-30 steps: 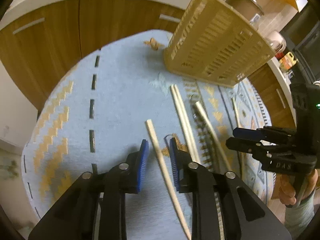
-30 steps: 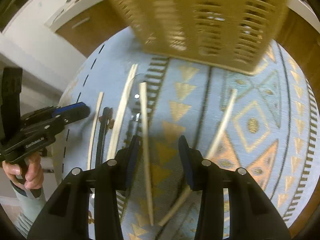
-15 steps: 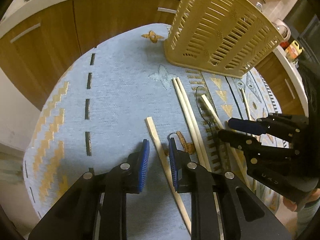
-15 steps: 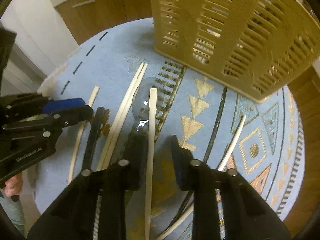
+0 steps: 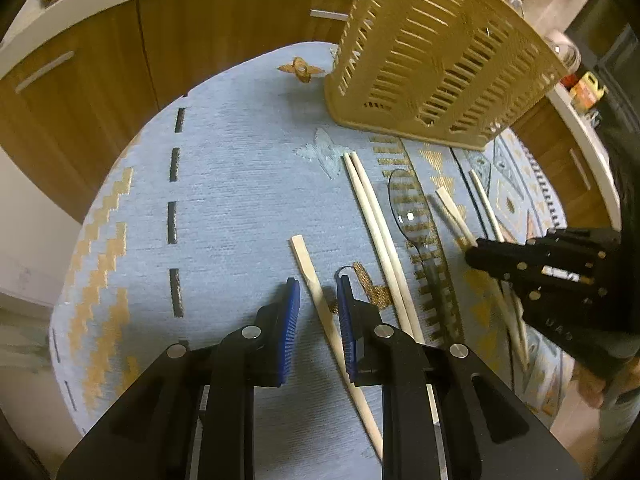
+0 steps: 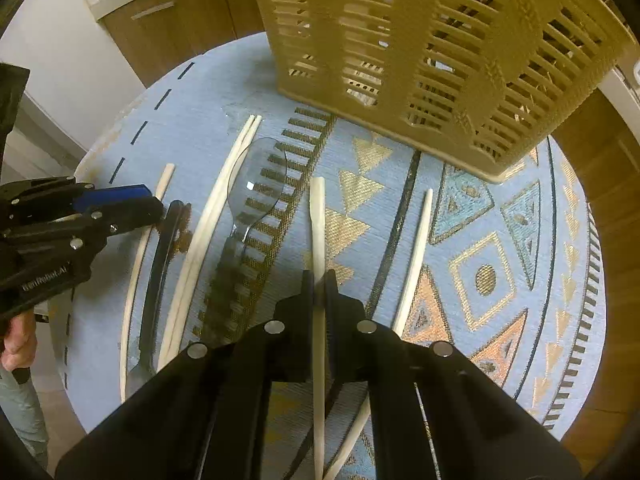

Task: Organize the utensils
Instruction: 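Close the right tool on a thin wooden stick while the left tool grasps a chopstick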

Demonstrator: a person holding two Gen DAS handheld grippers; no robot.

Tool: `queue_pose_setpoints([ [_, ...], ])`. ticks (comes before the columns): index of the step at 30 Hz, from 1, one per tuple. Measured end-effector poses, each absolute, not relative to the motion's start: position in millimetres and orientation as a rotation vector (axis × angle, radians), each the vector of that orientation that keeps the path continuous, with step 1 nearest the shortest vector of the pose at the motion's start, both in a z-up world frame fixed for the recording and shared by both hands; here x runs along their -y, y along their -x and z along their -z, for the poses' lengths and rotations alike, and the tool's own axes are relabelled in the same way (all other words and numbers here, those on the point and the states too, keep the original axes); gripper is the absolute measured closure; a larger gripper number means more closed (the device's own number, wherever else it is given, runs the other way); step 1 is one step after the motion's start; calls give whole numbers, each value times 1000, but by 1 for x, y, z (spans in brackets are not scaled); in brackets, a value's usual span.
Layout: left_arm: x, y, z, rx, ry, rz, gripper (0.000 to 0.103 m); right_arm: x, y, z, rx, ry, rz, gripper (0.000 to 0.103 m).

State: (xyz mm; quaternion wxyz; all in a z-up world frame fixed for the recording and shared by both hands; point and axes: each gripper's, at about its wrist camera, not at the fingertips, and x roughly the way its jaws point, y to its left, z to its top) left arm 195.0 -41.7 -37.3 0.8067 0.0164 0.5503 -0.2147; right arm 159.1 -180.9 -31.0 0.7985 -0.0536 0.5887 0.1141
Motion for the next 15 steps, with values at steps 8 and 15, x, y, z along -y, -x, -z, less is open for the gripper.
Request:
queue_pose_setpoints([
  [8,63,-187,37,-1158,-160,421,88,158,-201,31,-1330,163,-274,99],
  [15,52,-182,38,-1086,-34,442,103,173,-204,35,-1258,107,-322,99],
])
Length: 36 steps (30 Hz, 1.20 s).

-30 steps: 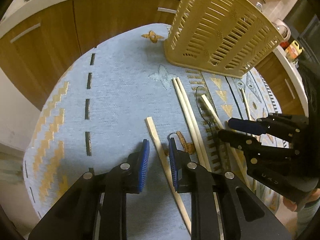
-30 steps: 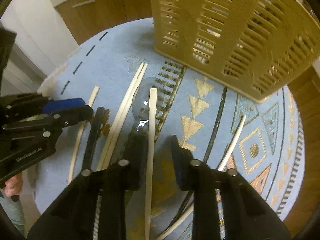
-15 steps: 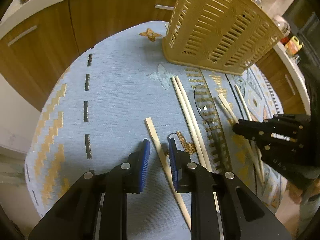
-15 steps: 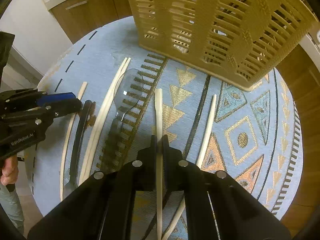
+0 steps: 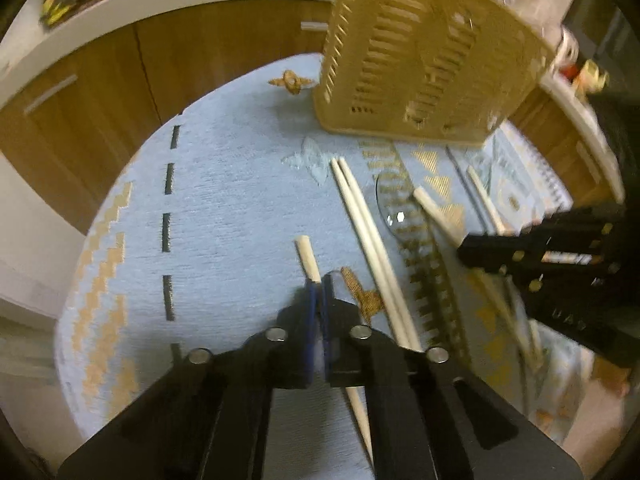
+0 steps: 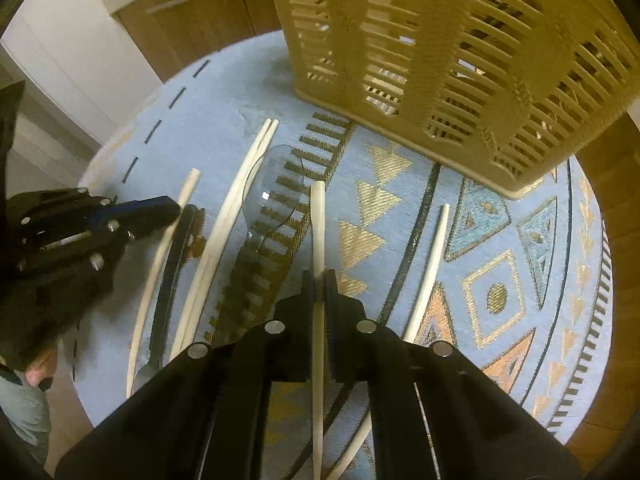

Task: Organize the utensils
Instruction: 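Close the right tool on a thin wooden stick while the left tool grasps a chopstick, then lift the chopstick in the left tool toward the holder while the right tool lifts its stick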

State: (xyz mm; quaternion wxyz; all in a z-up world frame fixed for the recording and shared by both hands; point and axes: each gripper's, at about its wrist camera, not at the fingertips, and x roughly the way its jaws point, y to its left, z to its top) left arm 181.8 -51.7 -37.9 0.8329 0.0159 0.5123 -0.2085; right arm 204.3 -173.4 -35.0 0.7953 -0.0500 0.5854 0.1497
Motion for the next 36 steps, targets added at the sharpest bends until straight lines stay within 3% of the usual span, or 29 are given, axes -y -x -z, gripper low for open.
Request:
queue_pose_setpoints([
  [6,34,-178,28,-1018,81,487,103,185,-195,19,-1154,72,-361,99],
  [12,29,-181,31,-1091,98,516,102,196,-196,10,-1130,48,-374,99],
  [15,31,-185,34,-1121,82,515,95,204,-179,7,-1136,39,-377,99],
  [25,68,-182,39,-1231,-163,449,90,219,-151,5,-1138,13,-390,99],
  [29,71,-175,40,-1245,-162,464,79,225,-149,8,-1145,-2,-390,99],
  [31,75,-175,40,-1237,-170,449,80,228,-150,9,-1153,-15,-391,99],
  [33,83,-174,41,-1206,-215,425,98,229,-149,7,-1150,-26,-393,99],
  [36,85,-167,41,-1154,-222,412,100,232,-143,-3,-1118,-25,-400,99],
])
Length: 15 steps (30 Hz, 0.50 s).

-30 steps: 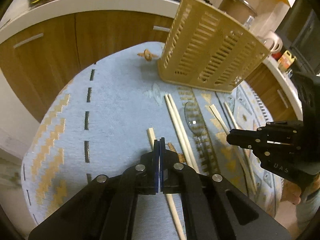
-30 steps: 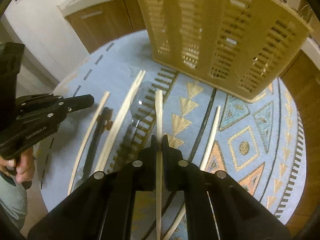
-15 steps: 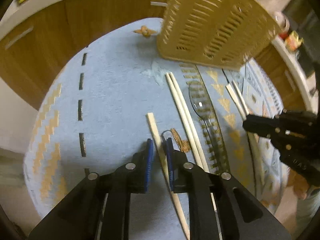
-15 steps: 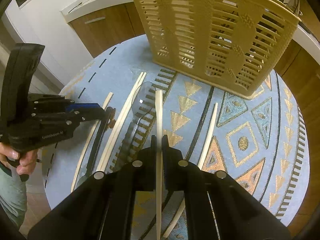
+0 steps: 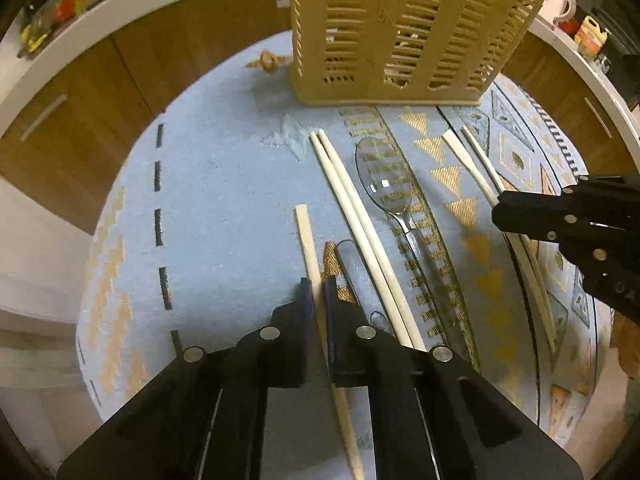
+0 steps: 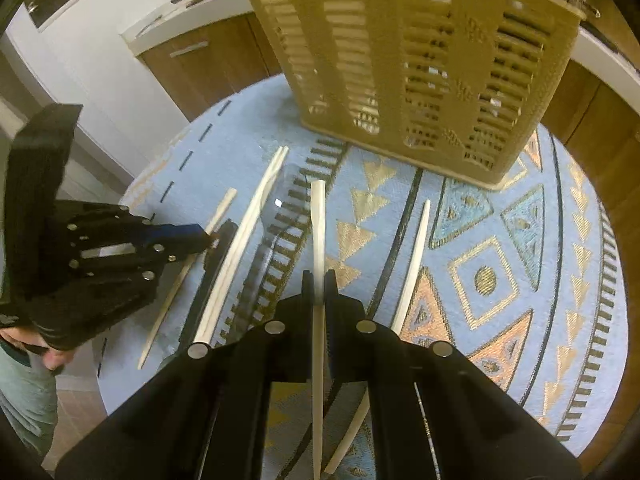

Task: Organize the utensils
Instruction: 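Lift the chopstick in the left tool toward the holder while the right tool lifts its stick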

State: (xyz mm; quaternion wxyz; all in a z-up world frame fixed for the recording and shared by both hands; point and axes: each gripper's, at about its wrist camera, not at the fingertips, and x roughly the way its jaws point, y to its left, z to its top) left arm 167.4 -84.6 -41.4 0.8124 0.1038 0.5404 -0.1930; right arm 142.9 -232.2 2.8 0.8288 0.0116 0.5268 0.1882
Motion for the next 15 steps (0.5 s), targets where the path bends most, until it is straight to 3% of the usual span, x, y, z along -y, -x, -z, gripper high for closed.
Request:
queue_pose_setpoints([
  [6,65,-144,19,-955,-5,500,100,243,-122,-37,-993,-42,-432,99],
  [15,50,-109,-70,-541,169,531,100,269,-95,-103,-738,-121,-453,99],
])
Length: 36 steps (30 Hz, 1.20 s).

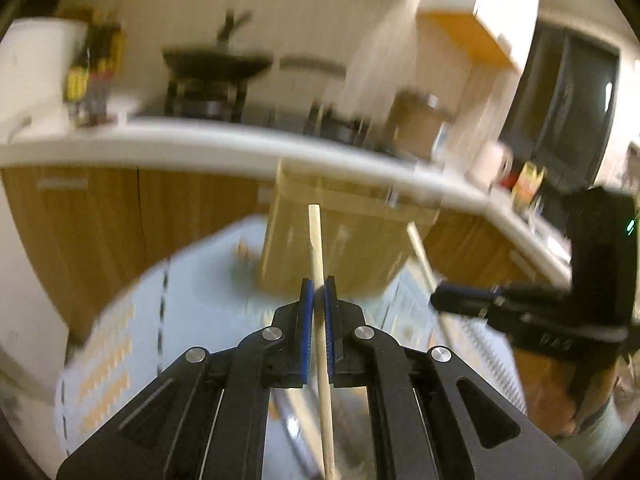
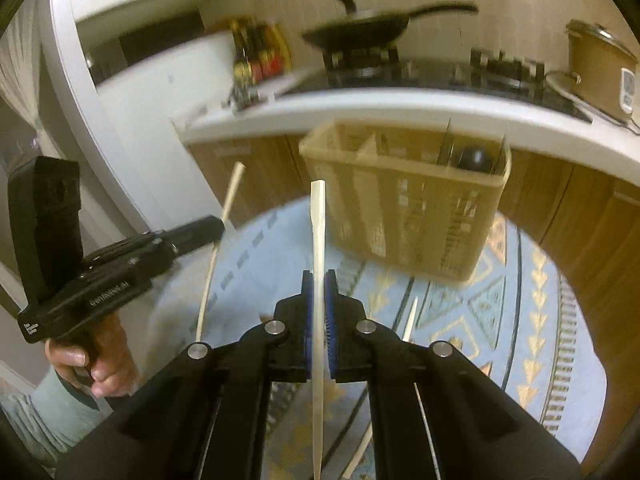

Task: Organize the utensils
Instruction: 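Lift the chopstick in the left tool toward the holder while the right tool lifts its stick, then open the left tool over the beige holder while the right tool drops its stick in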

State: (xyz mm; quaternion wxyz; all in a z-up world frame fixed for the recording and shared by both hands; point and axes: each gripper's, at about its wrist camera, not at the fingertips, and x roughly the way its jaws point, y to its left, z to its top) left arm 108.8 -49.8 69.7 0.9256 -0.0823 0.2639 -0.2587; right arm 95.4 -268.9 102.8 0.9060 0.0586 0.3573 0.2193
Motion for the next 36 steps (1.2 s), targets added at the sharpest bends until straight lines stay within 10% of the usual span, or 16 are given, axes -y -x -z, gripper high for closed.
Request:
queue_pose_setpoints([
  [14,97,-142,-173,-118,202,449,100,303,-138,-187,-346,-173,-237,99],
  [36,110,-224,-131,0,194,273,100,270,-210,-144,-92,-210,9,99],
])
